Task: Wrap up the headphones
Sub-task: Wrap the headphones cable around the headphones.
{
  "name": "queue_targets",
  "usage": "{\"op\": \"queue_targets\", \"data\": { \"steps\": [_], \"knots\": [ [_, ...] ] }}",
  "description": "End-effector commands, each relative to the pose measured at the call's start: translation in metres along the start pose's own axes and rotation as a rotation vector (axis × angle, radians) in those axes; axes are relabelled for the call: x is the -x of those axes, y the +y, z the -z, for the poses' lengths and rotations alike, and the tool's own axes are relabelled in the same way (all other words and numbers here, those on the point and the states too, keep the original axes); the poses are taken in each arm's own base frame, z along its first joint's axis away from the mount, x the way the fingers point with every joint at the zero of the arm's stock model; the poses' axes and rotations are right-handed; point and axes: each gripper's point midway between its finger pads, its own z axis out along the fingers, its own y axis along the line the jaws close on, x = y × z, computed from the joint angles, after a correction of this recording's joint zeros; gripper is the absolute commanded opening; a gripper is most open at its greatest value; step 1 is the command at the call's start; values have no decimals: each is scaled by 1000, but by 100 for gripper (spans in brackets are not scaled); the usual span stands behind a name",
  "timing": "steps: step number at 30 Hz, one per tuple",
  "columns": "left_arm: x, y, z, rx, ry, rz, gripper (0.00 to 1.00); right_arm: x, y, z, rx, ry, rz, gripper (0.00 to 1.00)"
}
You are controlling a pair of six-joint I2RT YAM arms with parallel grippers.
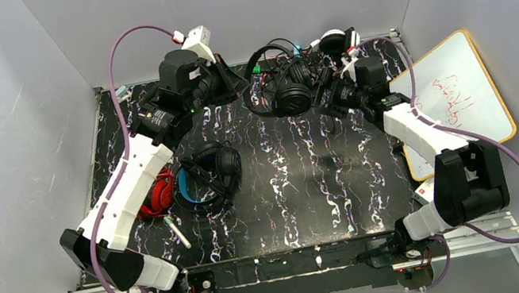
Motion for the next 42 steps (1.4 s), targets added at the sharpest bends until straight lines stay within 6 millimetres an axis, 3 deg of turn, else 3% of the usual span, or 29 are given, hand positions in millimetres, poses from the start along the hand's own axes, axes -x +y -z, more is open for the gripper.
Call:
{"op": "queue_targets", "data": {
  "steps": [1,5,11,18,21,24,27,30,38,42],
  "knots": [
    [19,-17,24,-51,-47,-12,0,33,-15,5,-136,-104,-97,98],
    [24,-16,28,-32,-63,-12,0,31,-21,4,-132,-82,-105,99],
    [36,-33,37,-85,-75,5,0,20,-49,-1,-231,-45,-130,99],
    [45,-35,42,-58,-71,8,0,25,-73,10,-346,-88,-24,99],
    [51,-36,45,-43,-83,19,0,27,-74,15,-343,-90,89,99],
    [52,-33,44,-22,-79,23,0,20,-54,20,-196,-93,284,95],
    [55,-30,44,4,-80,26,0,16,-21,33,2,-195,496,90],
    [54,-29,41,11,-75,27,0,-3,5,48,192,-282,620,88],
    [57,-32,37,9,-69,30,0,-19,16,59,295,-323,711,85],
    [57,-33,36,6,-68,35,0,-15,28,68,345,-405,776,84]
  ]
}}
